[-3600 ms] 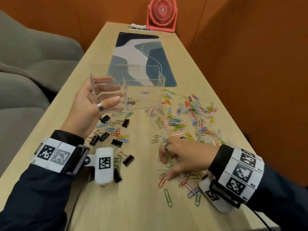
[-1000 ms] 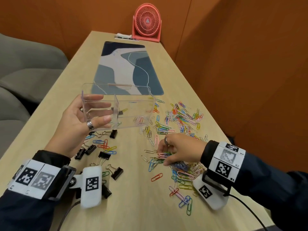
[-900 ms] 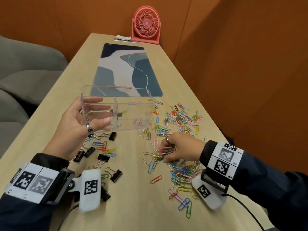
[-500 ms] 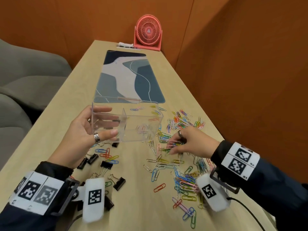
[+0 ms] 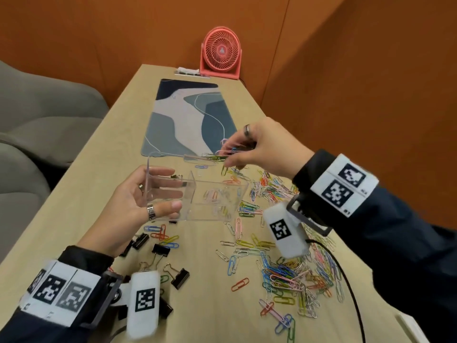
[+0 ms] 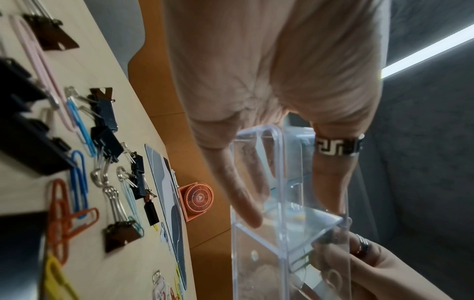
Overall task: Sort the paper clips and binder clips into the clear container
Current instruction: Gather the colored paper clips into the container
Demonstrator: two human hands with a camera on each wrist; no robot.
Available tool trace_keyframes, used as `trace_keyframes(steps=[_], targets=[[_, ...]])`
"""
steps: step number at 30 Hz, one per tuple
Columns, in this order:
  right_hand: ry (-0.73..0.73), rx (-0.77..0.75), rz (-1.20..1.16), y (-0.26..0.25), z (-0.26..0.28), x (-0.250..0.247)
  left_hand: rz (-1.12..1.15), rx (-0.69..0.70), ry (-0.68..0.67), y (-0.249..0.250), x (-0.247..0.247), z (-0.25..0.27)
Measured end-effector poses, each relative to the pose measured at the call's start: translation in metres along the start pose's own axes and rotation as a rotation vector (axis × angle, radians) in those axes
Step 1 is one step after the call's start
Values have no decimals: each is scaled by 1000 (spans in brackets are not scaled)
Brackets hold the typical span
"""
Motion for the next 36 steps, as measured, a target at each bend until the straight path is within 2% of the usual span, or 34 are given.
trace_keyframes(steps=[6, 12, 18, 20, 23, 25, 27, 28, 30, 36], targets=[[36, -29, 144, -2, 4, 16, 3, -10, 1, -4, -1, -2], [-12, -37, 37, 1, 9, 15, 40, 3, 17, -1, -1, -1], [145, -64, 35, 14, 32, -8, 58, 23, 28, 1, -2, -2], [12, 15, 73, 26, 48, -4, 63, 27, 36, 1, -3, -3], [-506, 189, 61, 49, 86, 33, 65, 32, 32, 2, -3, -3], [-844, 305, -28, 61, 119, 64, 67, 38, 24, 3, -1, -3], [-1052, 402, -114, 68, 148, 89, 67, 40, 11, 3, 0, -2], [-1093, 419, -117, 71, 156, 97, 66, 39, 6, 3, 1, -2], [-1081, 409, -95, 74, 158, 104, 66, 40, -1, 4, 1, -1], [-831, 335, 25, 77, 123, 88, 59, 38, 4, 3, 0, -1]])
Point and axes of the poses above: each hand's wrist, its own z-axis away from the middle knuckle, its own x-axis out of the palm, y = z × x, the point moved 6 cm from there along -z, towards the middle knuckle
